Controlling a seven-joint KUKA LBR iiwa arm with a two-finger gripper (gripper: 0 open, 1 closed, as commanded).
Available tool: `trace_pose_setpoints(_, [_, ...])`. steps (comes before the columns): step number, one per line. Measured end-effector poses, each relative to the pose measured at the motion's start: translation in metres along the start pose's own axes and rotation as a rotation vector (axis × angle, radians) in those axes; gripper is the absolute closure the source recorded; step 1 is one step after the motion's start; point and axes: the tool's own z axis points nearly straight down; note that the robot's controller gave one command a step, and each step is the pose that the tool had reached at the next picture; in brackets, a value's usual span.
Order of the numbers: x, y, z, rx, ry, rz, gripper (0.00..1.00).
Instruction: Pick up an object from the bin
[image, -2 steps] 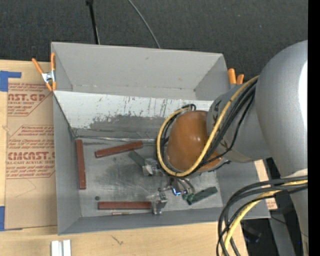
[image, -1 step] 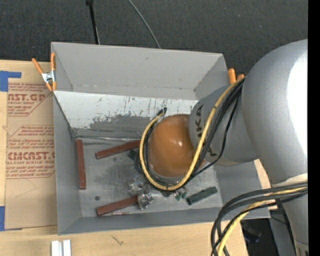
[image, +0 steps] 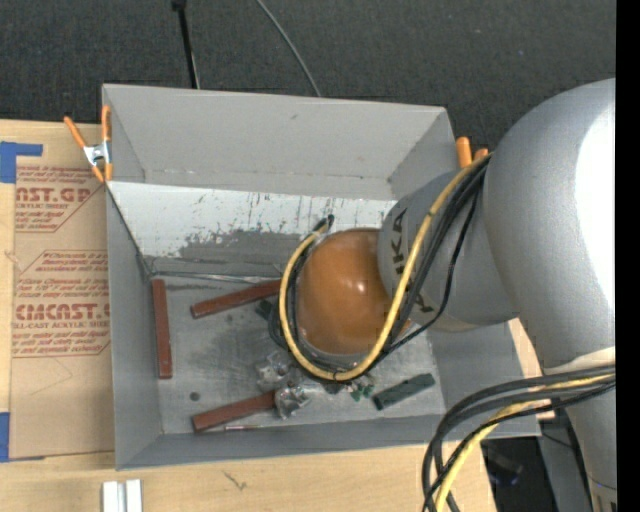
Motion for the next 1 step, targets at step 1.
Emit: trace_pose_setpoints(1, [-0.0284, 0.0058, -0.1523, -0.003, -0.004, -0.042, 1.0])
